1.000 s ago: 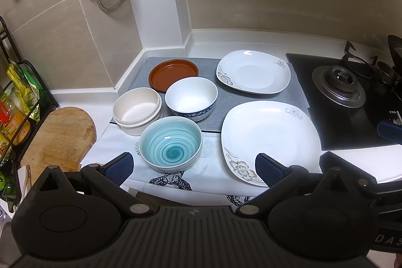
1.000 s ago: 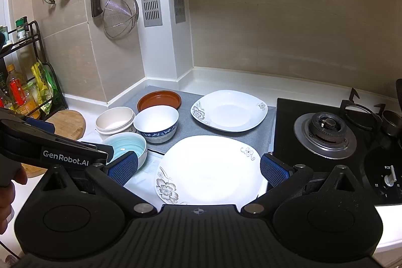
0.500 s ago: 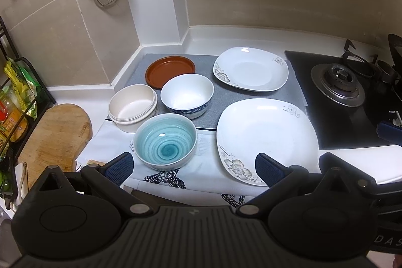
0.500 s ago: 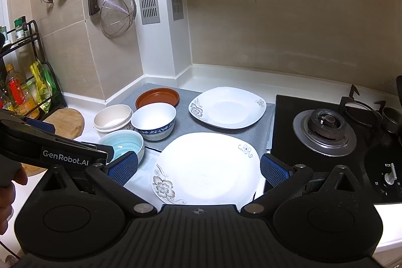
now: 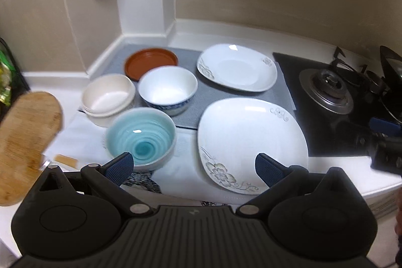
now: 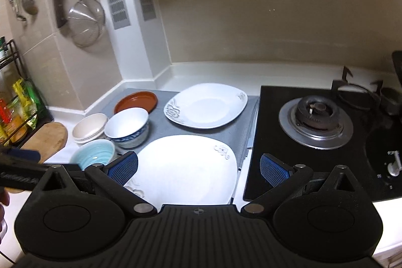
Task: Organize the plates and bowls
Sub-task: 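Move both grippers down to the rim of the white square plate on the cloth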
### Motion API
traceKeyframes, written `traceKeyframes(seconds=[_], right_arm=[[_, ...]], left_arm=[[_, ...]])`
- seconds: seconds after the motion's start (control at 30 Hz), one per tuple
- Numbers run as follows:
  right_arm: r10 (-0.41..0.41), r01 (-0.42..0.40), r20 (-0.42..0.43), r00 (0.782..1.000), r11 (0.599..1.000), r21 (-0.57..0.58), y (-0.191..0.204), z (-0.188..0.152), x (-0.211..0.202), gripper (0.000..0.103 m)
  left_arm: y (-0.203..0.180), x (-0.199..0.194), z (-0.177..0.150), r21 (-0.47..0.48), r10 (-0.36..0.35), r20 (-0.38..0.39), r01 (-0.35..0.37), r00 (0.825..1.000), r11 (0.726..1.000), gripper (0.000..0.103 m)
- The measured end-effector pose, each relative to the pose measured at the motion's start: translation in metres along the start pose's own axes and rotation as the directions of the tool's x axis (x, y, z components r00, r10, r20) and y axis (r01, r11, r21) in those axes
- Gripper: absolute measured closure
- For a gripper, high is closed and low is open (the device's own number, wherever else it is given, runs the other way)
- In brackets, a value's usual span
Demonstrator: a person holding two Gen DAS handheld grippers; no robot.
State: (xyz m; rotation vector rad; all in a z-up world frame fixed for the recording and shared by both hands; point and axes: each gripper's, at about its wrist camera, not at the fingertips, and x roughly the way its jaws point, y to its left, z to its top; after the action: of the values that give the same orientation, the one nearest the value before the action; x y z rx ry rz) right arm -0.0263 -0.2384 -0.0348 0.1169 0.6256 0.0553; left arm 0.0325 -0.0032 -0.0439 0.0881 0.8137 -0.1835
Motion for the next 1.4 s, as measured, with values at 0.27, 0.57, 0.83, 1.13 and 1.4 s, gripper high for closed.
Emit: traceKeyframes(seconds=[0.27, 0.57, 0.83, 1.13, 1.4], right_arm=[[0.007, -0.009, -0.040, 0.999, 0.999, -0.046, -0.004, 0.017, 0.061, 0.000], [0.088, -0.082, -0.144, 0.986, 0.996, 0.047, -0.026, 0.030, 0.133, 0.001], [0.220, -0.215, -0.263, 0.939, 0.976, 0.048, -0.039, 0.030, 0.187, 0.016], [0.236, -0.217, -0.353, 0.905, 0.972, 0.095, -0.057, 0.008, 0.206, 0.022], [0.302, -0.236, -0.361, 0.882, 0.948, 0.214, -0.063, -0.019, 0.185, 0.022]], left_arm=[[0.007, 0.062, 0.009, 0.100, -0.216, -0.032, 0.218, 0.976, 0.971, 0.000], [-0.008, 0.115, 0.000, 0.143, -0.347, -0.216, 0.381, 0.913, 0.913, 0.000], [-0.015, 0.146, 0.006, 0.045, -0.290, -0.322, 0.320, 0.901, 0.946, 0.000], [-0.012, 0.161, 0.010, 0.003, -0.293, -0.331, 0.311, 0.897, 0.950, 0.000], [-0.022, 0.172, 0.022, 0.021, -0.263, -0.361, 0.290, 0.895, 0.957, 0.000]])
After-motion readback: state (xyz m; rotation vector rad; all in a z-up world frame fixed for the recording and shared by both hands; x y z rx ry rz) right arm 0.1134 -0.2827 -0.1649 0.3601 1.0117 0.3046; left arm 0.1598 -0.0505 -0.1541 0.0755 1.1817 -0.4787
